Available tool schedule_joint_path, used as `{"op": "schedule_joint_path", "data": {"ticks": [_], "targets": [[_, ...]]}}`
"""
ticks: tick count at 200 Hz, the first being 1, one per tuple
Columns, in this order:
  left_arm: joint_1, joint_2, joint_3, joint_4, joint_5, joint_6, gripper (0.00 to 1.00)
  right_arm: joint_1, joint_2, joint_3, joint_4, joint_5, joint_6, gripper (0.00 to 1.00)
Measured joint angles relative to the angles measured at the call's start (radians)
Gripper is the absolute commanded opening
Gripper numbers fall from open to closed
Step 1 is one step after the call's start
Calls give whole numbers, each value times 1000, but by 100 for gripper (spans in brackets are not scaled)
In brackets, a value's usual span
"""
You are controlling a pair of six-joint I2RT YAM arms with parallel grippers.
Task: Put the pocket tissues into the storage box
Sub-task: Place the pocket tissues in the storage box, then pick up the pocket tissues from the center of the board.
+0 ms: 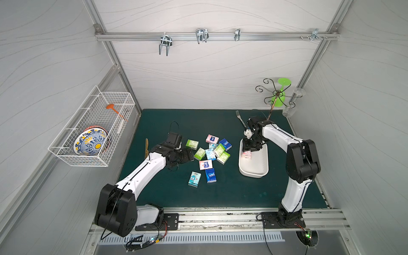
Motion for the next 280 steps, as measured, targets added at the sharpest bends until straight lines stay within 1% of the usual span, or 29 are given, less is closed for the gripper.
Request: {"op": "schedule_joint_path", "data": {"ticks": [7,46,91,124,137,151,167,186,209,233,256,280], "targets": [[0,0,0,0,0,1,96,-3,0,0,-1,3,1,50],[0,0,0,0,0,1,96,-13,13,6,-5,11,9,66],[0,0,0,0,0,1,95,-13,5,5,-7,19,13,74],[0,0,0,1,0,-2,96,24,-103,-5,-21,71,29,78],[0,1,0,1,0,-6,96,81,-167,-10,-27,98,35,79],[0,2,0,2,0,-11,96,172,-225,-14,-31,116,51,79],[0,2,0,3,-1,-18,96,309,-269,-32,-29,129,81,80],[0,2,0,3,-12,-25,96,462,-275,-58,-26,140,121,81],[0,2,0,3,-32,-26,96,642,-241,-73,-14,155,170,83],[0,-1,-2,3,-57,-26,96,777,-155,-51,8,194,219,85],[0,-18,-2,0,-68,-26,96,860,-51,-11,17,254,254,86],[0,-45,-2,0,-82,-26,97,881,27,10,28,282,278,86]]}}
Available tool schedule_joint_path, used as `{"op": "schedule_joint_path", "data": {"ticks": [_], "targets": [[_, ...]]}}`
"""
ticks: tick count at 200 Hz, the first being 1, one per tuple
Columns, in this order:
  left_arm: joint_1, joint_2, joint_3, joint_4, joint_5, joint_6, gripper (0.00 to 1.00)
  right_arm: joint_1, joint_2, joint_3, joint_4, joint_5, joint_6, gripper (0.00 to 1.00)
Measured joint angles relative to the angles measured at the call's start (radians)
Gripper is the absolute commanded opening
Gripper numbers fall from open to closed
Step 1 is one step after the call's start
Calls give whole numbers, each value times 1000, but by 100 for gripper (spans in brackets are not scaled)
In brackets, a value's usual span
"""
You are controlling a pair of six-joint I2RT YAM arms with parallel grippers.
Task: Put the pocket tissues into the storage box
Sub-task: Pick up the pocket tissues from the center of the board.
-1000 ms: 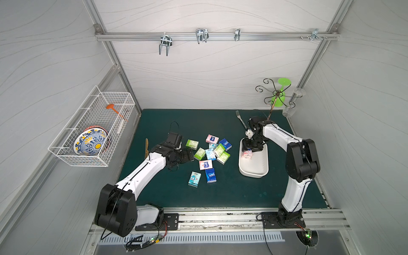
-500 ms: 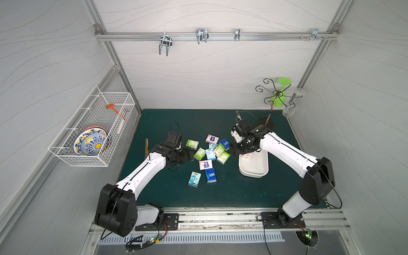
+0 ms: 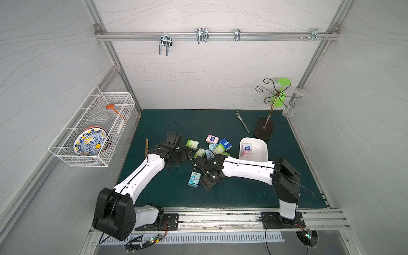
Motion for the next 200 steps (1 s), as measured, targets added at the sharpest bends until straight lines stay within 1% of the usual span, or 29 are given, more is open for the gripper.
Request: {"op": "schedule_joint_path", "data": {"ticks": [45,79,108,128,137,158,174,200], "targets": [[0,-25,0,-7,-37,0,97,-21,58,16,15,-2,18,86],[5,-53,-18,-8,-85,-1,97,-61,88,16,38,-55,23,85],[36,-82,-28,-16,-108,-2,97,-103,117,17,50,-97,37,83],[63,-99,-37,-17,-113,-2,97,-117,132,21,53,-114,40,77],[70,-105,-40,-18,-116,-2,97,-117,134,24,57,-120,42,72],[75,-109,-43,-19,-117,-1,97,-117,134,26,58,-131,45,57],[75,-111,-48,-18,-116,-1,97,-117,134,26,59,-133,45,48],[75,-111,-50,-19,-111,-1,97,-117,129,27,58,-134,48,46]]}}
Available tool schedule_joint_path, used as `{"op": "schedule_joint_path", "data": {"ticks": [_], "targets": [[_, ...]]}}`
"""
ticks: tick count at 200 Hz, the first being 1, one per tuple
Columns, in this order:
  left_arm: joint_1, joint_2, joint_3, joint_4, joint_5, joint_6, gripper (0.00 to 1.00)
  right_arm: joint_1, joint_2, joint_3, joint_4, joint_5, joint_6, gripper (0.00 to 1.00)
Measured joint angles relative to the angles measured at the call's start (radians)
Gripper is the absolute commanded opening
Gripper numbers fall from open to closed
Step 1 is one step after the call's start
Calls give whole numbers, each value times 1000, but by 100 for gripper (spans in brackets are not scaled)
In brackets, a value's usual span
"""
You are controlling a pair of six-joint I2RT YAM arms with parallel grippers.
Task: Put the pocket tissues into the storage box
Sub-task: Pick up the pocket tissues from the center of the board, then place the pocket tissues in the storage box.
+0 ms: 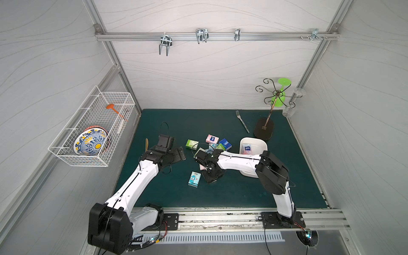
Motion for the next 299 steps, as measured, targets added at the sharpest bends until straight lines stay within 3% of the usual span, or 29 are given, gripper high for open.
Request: {"op": "schedule_joint_path", "data": {"ticks": [38,88,122,157,221,299], "targets": [[0,0,0,0,25,4,97,0,-56,-28,-3,0,0,46],[0,44,0,5,111,6,96,-40,-286,-47,-39,-14,-20,46],[-15,145,7,4,194,26,93,-181,-415,-85,-66,-18,-50,46],[-55,229,28,4,245,47,91,-401,-486,-155,-113,-17,-108,46],[-79,238,32,4,272,45,91,-777,-512,-249,-141,-14,-234,47],[-79,235,32,2,269,43,92,-812,-354,-237,-89,8,-296,47]]}}
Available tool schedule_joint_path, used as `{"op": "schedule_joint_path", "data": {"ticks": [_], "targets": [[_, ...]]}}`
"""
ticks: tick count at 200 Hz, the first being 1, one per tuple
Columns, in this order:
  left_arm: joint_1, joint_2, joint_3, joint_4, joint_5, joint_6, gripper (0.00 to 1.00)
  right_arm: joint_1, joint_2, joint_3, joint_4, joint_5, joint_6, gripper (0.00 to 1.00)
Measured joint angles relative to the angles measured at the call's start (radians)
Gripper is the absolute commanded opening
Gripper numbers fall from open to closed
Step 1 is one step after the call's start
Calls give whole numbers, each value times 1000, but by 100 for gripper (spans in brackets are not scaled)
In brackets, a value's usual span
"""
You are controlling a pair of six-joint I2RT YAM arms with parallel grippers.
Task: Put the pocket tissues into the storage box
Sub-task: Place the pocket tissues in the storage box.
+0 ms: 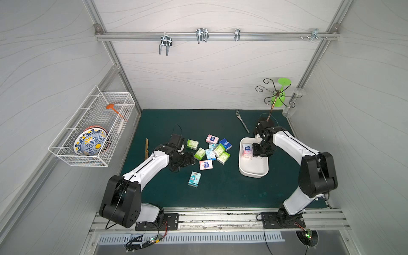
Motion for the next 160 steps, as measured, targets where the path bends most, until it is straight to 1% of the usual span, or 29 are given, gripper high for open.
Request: {"op": "schedule_joint_path", "data": {"ticks": [44,110,129,160], "targets": [[0,-14,0,-6,-14,3,92,0,78,26,21,43,-26,47],[-1,-16,23,-26,-24,8,92,0,174,71,71,15,-31,48],[-1,-18,28,-31,-26,10,92,0,182,77,80,-2,-30,51],[-1,-19,29,-36,-27,11,92,0,193,77,89,-14,-30,59]]}}
